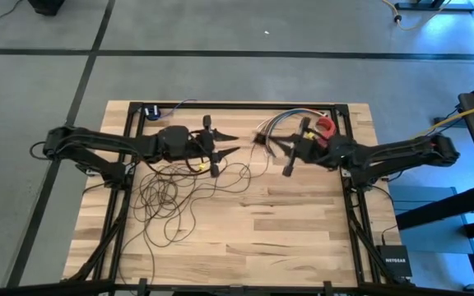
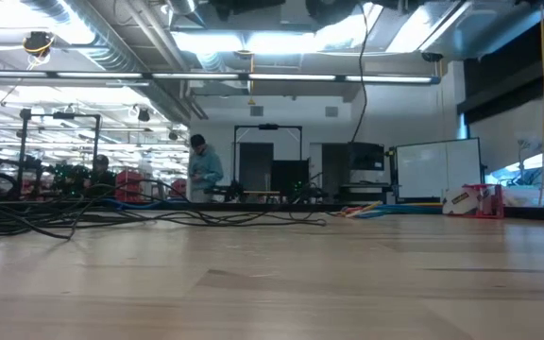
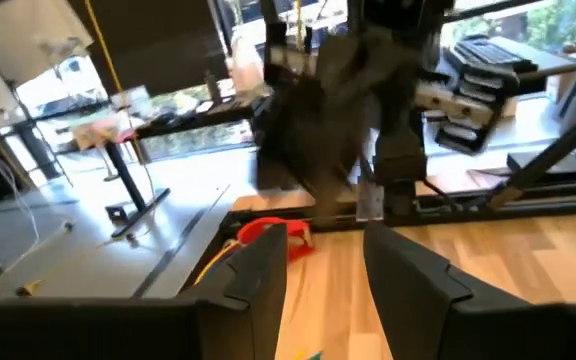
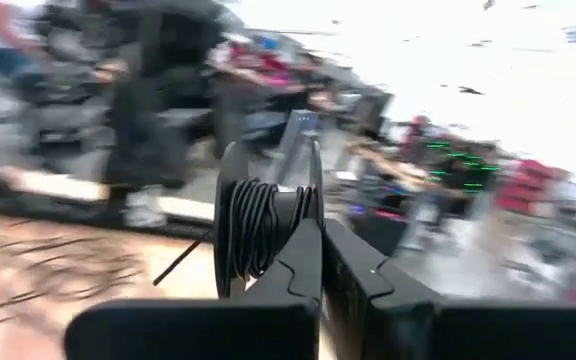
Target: Coiling cords
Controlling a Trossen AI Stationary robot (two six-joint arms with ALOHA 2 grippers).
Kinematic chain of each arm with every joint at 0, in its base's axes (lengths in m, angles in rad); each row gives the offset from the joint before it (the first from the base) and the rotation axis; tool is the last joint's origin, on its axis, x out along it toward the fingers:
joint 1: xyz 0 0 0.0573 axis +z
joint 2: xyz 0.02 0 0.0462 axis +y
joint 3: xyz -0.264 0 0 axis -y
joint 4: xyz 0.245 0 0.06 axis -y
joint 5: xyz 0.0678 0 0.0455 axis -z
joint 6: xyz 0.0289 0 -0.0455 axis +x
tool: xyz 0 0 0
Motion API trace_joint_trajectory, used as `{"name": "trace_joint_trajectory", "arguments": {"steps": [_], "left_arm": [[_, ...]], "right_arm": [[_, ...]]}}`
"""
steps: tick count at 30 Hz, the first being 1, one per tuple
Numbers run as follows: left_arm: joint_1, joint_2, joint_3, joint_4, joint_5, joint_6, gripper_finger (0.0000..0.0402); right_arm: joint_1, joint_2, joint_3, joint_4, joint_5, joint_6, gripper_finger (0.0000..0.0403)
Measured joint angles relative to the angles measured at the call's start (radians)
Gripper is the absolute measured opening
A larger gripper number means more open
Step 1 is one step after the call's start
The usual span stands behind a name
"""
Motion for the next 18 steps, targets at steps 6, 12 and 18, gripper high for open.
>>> {"name": "trace_joint_trajectory", "arguments": {"steps": [6, 12, 18], "left_arm": [[-0.004, 0.153, -0.028, 0.095, 0.0, -0.105, 0.0126], [-0.006, 0.389, -0.008, 0.409, -0.068, -0.146, 0.0126], [-0.028, 0.553, 0.123, 0.422, -0.203, -0.129, 0.0126]], "right_arm": [[-0.001, -0.043, 0.0, 0.012, 0.114, -0.083, 0.0003], [-0.001, -0.043, 0.0, 0.023, 0.145, -0.102, 0.0005], [-0.001, -0.04, 0.0, 0.017, 0.148, -0.106, 0.0004]]}}
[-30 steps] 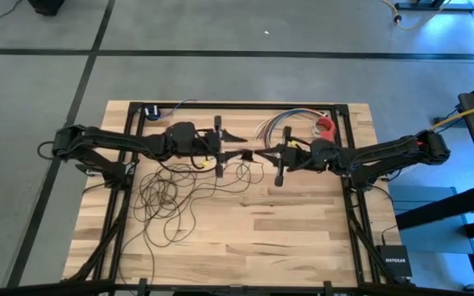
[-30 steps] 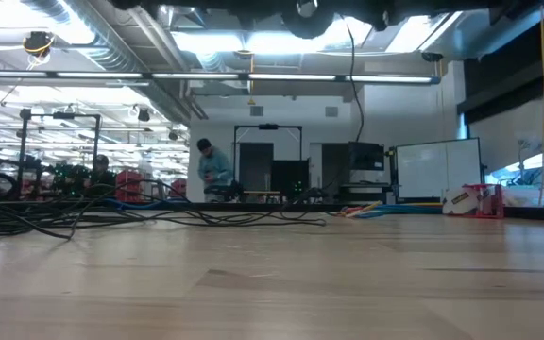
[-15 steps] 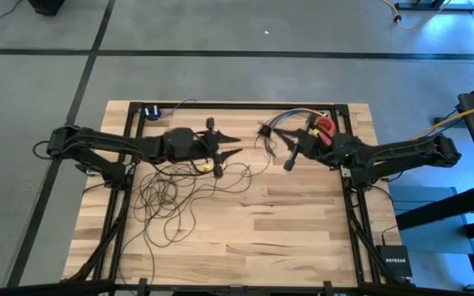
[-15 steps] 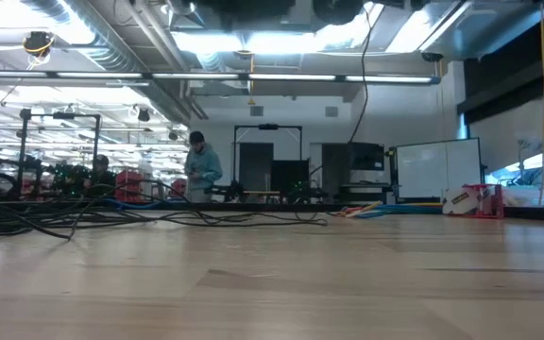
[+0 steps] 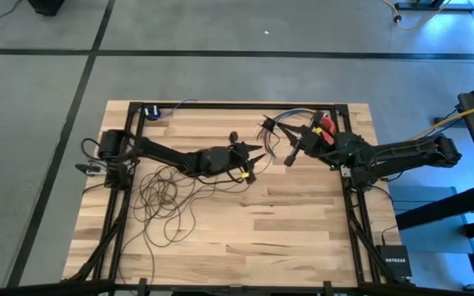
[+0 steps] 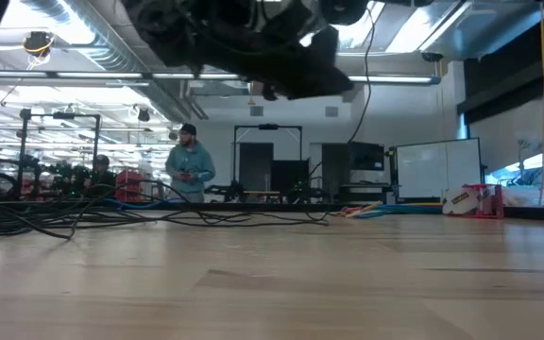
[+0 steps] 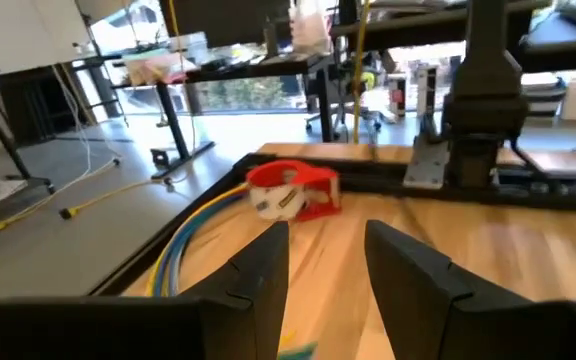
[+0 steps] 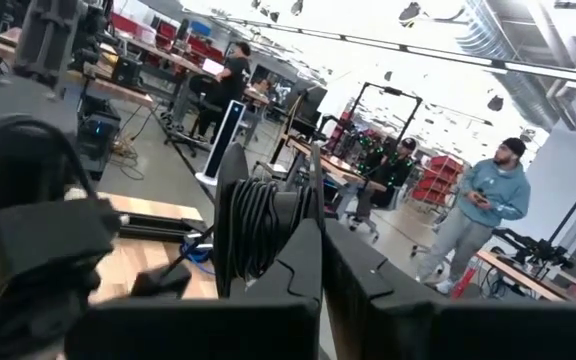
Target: Coiling cords
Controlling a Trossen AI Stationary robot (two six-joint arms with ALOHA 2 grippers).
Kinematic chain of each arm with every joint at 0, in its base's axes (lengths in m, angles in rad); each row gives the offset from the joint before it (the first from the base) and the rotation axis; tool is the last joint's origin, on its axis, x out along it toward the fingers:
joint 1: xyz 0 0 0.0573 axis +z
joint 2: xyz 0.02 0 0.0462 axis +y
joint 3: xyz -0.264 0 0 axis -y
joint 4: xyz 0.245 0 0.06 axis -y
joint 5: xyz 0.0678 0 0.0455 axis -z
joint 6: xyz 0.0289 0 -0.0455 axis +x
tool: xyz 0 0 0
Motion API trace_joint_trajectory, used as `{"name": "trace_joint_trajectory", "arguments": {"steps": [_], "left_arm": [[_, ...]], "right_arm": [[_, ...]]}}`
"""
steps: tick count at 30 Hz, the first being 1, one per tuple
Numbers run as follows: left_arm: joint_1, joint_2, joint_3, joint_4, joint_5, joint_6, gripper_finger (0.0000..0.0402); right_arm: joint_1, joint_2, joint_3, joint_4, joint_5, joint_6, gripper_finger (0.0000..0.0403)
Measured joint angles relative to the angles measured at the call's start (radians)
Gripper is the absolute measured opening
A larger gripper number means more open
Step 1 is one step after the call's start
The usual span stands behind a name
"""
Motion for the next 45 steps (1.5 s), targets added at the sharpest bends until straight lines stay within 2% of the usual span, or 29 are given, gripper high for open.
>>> {"name": "trace_joint_trajectory", "arguments": {"steps": [3, 7, 21, 24, 31, 34, 41, 45], "left_arm": [[-0.018, 0.049, 0.065, -0.004, -0.061, 0.002, 0.0126], [-0.016, 0.067, 0.106, -0.03, -0.075, 0.004, 0.0126], [-0.014, 0.066, 0.11, -0.054, -0.071, -0.051, 0.0124], [-0.014, 0.066, 0.11, -0.064, -0.073, -0.043, 0.0103], [-0.005, 0.066, 0.11, -0.105, -0.081, 0.012, 0.0014], [0.002, 0.056, 0.109, -0.134, -0.127, 0.072, 0.0007], [0.004, -0.029, 0.108, -0.332, -0.348, 0.223, 0.0013], [0.006, -0.106, 0.109, -0.413, -0.377, 0.28, 0.0003]], "right_arm": [[0.0, 0.0, 0.0, 0.0, 0.0, 0.0, 0.0005], [0.0, 0.0, 0.0, 0.001, 0.0, 0.0, 0.0003], [0.0, 0.0, 0.0, 0.002, 0.0, -0.004, 0.0004], [0.0, 0.0, 0.0, 0.002, 0.0, -0.005, 0.0005], [0.0, 0.001, 0.0, 0.003, -0.008, -0.004, 0.0005], [0.0, 0.001, 0.0, 0.002, -0.011, -0.001, 0.0006], [0.0, 0.001, 0.0, -0.008, -0.039, 0.001, 0.0006], [0.0, 0.001, 0.0, -0.022, -0.05, 0.003, 0.0005]]}}
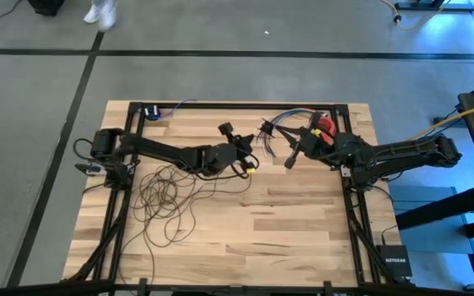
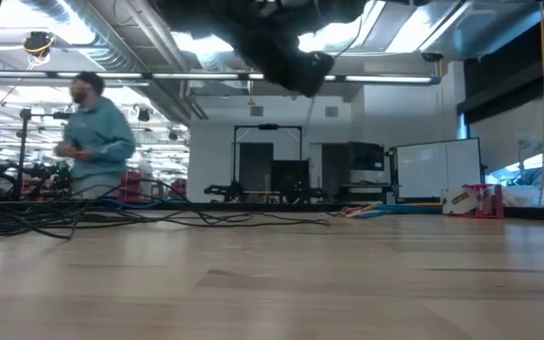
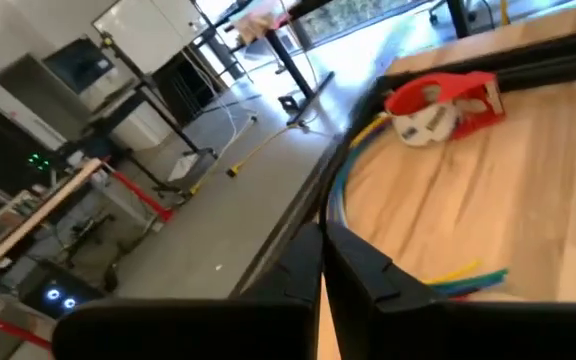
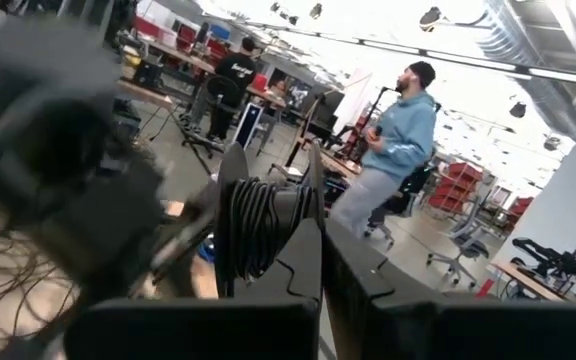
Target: Coiling cords
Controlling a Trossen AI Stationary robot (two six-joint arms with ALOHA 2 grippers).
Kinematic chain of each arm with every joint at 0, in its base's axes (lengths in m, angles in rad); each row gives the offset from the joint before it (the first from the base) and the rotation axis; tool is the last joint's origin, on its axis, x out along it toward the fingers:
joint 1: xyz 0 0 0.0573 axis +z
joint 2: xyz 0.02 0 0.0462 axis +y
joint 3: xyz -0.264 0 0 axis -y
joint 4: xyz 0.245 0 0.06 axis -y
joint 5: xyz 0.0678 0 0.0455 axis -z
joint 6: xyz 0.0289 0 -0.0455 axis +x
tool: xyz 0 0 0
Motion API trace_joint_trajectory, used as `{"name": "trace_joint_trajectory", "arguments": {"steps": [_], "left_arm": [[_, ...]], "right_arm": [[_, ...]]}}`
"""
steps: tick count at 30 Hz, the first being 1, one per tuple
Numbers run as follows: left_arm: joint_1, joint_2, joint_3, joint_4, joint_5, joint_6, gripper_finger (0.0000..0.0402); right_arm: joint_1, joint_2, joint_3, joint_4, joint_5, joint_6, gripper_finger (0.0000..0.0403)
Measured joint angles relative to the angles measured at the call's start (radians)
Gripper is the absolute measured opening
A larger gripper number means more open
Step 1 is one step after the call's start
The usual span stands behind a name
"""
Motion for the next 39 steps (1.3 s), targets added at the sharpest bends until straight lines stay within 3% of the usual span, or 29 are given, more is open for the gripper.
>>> {"name": "trace_joint_trajectory", "arguments": {"steps": [15, 25, 34, 39], "left_arm": [[0.003, -0.291, 0.0, -0.152, -0.003, 0.076, 0.0004], [-0.012, -0.345, 0.0, -0.121, 0.009, 0.057, 0.0009], [-0.052, -0.346, 0.0, -0.07, 0.223, -0.081, 0.001], [-0.057, -0.321, 0.0, -0.059, 0.346, -0.149, 0.001]], "right_arm": [[0.0, 0.001, 0.0, -0.08, -0.041, 0.026, 0.0005], [0.0, 0.059, 0.0, -0.08, -0.034, 0.022, 0.0004], [0.0, 0.124, 0.0, 0.005, 0.092, -0.028, 0.0003], [-0.019, 0.148, 0.0, 0.087, 0.107, -0.042, 0.0003]]}}
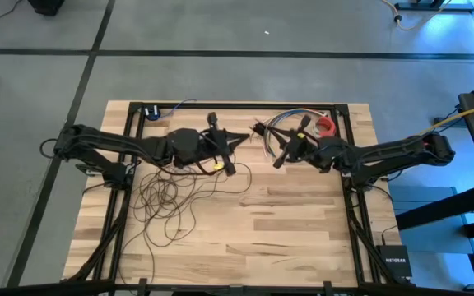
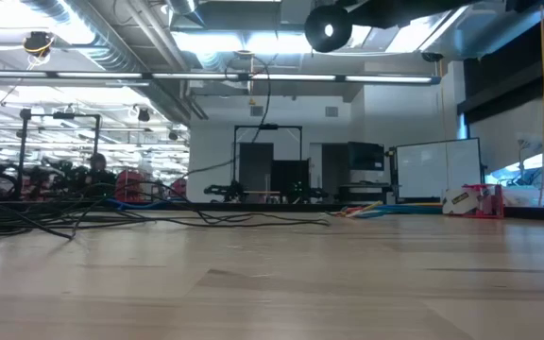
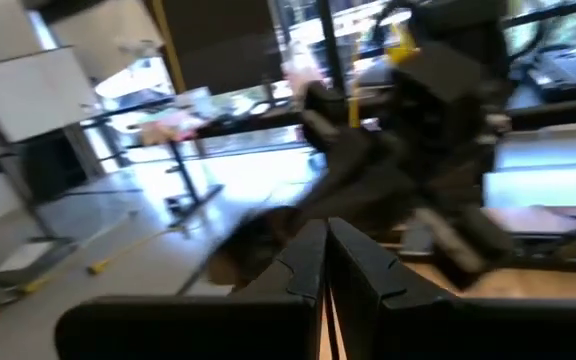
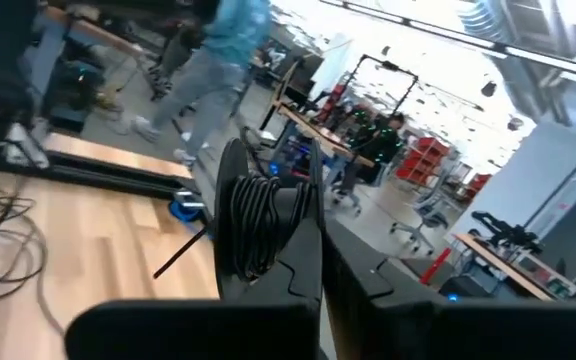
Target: Coiling cords
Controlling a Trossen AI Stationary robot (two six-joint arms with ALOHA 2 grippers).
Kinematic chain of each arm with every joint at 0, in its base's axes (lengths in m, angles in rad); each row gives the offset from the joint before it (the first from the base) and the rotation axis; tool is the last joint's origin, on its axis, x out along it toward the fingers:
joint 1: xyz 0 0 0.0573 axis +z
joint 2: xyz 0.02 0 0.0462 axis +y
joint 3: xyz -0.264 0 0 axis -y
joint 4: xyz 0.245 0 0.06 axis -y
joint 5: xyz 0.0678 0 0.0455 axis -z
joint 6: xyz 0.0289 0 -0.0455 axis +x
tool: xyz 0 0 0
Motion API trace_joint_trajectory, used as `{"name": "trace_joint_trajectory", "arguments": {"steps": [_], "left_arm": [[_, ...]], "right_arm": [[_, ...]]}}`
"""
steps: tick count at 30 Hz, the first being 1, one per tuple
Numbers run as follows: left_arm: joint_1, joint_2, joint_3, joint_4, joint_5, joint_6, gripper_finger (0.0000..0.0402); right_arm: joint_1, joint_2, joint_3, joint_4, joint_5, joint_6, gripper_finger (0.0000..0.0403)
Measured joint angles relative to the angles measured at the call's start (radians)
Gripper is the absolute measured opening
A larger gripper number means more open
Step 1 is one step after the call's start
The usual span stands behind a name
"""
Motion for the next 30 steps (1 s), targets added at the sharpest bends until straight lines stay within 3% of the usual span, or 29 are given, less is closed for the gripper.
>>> {"name": "trace_joint_trajectory", "arguments": {"steps": [10, 15, 21, 30], "left_arm": [[0.001, 0.122, 0.0, 0.074, 0.063, -0.006, 0.001], [0.0, 0.111, 0.0, -0.022, 0.046, 0.033, 0.001], [0.003, 0.11, 0.001, -0.199, 0.046, -0.08, 0.0015], [0.037, 0.267, -0.027, -0.121, 0.065, -0.2, 0.0116]], "right_arm": [[-0.027, 0.011, 0.0, 0.07, -0.021, 0.002, 0.0003], [-0.027, 0.011, 0.0, 0.069, -0.024, -0.005, 0.0004], [-0.027, 0.011, 0.0, 0.068, -0.024, -0.008, 0.0004], [-0.027, 0.01, 0.0, 0.069, -0.024, -0.009, 0.0004]]}}
